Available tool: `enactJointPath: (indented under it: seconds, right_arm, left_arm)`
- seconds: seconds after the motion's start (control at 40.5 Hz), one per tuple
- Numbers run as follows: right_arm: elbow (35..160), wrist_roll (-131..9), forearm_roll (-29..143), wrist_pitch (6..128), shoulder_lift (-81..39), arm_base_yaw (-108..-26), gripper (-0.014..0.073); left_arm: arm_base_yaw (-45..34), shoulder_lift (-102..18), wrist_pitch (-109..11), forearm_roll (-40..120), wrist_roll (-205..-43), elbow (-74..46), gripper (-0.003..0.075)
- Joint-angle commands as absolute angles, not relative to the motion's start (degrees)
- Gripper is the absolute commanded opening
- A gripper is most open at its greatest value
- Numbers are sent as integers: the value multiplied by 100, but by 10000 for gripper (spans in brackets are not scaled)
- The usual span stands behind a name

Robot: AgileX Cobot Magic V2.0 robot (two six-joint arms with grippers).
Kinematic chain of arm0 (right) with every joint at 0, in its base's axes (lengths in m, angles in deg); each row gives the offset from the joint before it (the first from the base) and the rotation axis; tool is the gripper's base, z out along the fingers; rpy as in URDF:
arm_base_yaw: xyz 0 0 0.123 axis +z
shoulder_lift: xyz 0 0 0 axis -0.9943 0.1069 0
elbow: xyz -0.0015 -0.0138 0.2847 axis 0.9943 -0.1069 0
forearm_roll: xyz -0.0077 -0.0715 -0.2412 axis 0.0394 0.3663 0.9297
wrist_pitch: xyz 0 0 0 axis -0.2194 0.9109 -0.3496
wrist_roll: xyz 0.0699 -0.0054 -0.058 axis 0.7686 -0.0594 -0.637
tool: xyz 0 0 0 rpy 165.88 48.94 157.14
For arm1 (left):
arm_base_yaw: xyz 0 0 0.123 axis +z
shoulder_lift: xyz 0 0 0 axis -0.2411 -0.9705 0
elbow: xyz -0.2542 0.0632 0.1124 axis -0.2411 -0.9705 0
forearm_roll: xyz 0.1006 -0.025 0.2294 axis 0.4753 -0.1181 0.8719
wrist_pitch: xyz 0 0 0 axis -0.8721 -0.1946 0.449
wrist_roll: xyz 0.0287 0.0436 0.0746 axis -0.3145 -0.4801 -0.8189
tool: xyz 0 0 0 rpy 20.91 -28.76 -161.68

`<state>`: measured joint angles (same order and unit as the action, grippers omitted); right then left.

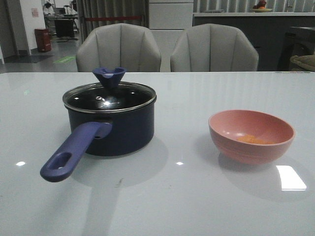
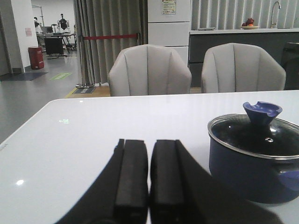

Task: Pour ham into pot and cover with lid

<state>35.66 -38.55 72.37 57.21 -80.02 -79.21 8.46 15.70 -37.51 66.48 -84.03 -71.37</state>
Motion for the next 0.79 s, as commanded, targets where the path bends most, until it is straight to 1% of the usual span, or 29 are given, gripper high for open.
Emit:
enactJointPath:
  seconds: [0.0, 0.074, 0.198, 0.272, 0.321, 0.445, 0.593, 0.692, 0.766]
  right_arm:
    - [3595, -3862, 7292, 5240, -8113, -7944, 155]
    - [3595, -3862, 7292, 5240, -8113, -7944, 155]
    - [3595, -3862, 7292, 5240, -8113, -7944, 155]
    - [3595, -3862, 7292, 5240, -8113, -7944, 155]
    - [3595, -3862, 7292, 5240, -8113, -7944, 155]
    - [3595, -3862, 7292, 5240, -8113, -7944, 155]
    - [3595, -3862, 7292, 5240, -8113, -7944, 155]
    - [3595, -3862, 7292, 5240, -8113, -7944, 155]
    - [3595, -3862, 7292, 5240, -8113, -7944, 155]
  left_arm:
    - [850, 1673, -3006, 6614, -8390, -7255, 113]
    - [850, 1673, -2524, 6614, -8390, -7255, 113]
    - [850, 1673, -1121, 6614, -8390, -7220, 113]
    - [850, 1673, -916, 6614, -8390, -7014, 113]
    - [850, 1653, -1118, 6614, -8390, -6780, 113]
    - [850, 1370, -2281, 6614, -8390, -5979, 113]
    - [850, 625, -3757, 6614, -8390, -5084, 113]
    - [850, 174, -4301, 6529, -8390, -4703, 113]
    - [850, -50, -4434, 6463, -8390, -4614, 113]
